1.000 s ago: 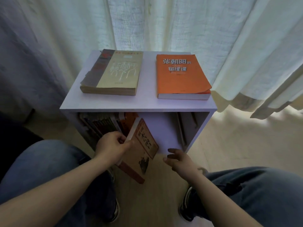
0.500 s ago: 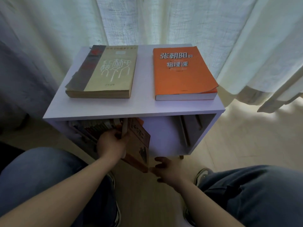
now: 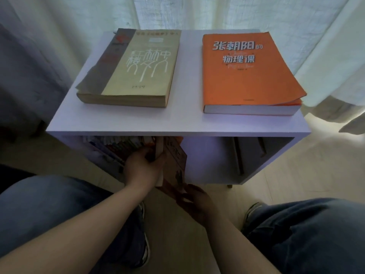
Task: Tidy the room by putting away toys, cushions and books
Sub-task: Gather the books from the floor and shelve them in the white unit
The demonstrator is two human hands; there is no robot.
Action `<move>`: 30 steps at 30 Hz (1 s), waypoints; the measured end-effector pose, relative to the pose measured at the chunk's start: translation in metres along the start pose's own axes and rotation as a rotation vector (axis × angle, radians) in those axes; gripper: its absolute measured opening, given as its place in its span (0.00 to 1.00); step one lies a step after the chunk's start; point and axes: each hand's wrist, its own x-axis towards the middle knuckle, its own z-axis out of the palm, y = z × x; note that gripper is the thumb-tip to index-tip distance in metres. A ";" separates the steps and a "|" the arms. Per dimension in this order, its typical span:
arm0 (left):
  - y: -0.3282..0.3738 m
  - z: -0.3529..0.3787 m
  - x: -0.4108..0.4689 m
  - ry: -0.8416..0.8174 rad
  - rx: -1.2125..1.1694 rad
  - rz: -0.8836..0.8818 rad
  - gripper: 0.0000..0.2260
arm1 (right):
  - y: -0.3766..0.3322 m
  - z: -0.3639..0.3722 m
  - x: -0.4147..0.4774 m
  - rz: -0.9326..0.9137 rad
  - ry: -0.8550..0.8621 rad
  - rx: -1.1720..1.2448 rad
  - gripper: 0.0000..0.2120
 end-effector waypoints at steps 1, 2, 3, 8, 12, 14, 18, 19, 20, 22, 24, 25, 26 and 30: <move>0.001 0.000 -0.001 -0.018 -0.017 -0.002 0.07 | 0.000 -0.002 0.001 -0.022 0.019 -0.016 0.04; -0.001 0.001 -0.001 -0.039 -0.039 -0.016 0.07 | 0.002 -0.003 0.002 -0.025 0.053 -0.034 0.05; -0.001 0.001 -0.002 -0.063 -0.075 -0.045 0.08 | 0.003 -0.003 0.004 -0.029 0.077 -0.045 0.09; -0.006 -0.003 -0.001 -0.206 -0.505 -0.350 0.12 | 0.000 0.016 0.005 -0.102 0.044 -0.237 0.33; -0.006 0.000 0.002 -0.357 -0.713 -0.551 0.15 | -0.008 0.021 0.012 -0.194 0.062 -0.130 0.14; -0.005 -0.001 0.006 -0.374 -0.763 -0.577 0.15 | -0.011 0.020 0.015 -0.227 0.060 -0.158 0.22; -0.003 -0.003 0.012 -0.329 -0.780 -0.532 0.07 | -0.013 0.022 0.020 -0.279 0.066 -0.107 0.15; -0.003 -0.004 0.013 -0.305 -0.778 -0.529 0.06 | -0.013 0.023 0.020 -0.284 0.059 -0.096 0.17; -0.003 -0.004 0.013 -0.272 -0.777 -0.532 0.06 | -0.012 0.023 0.022 -0.295 0.038 -0.090 0.20; -0.004 -0.004 0.015 -0.212 -0.779 -0.547 0.07 | -0.011 0.024 0.022 -0.301 0.027 -0.111 0.27; -0.004 -0.004 0.016 -0.203 -0.768 -0.539 0.06 | -0.012 0.026 0.025 -0.309 0.026 -0.132 0.25; -0.003 -0.004 0.016 -0.206 -0.760 -0.526 0.05 | -0.014 0.027 0.025 -0.312 0.018 -0.133 0.23; -0.003 -0.004 0.016 -0.205 -0.753 -0.515 0.05 | -0.015 0.028 0.027 -0.317 0.016 -0.138 0.22; -0.004 -0.004 0.018 -0.206 -0.742 -0.490 0.04 | -0.020 0.036 0.032 -0.337 0.025 -0.161 0.18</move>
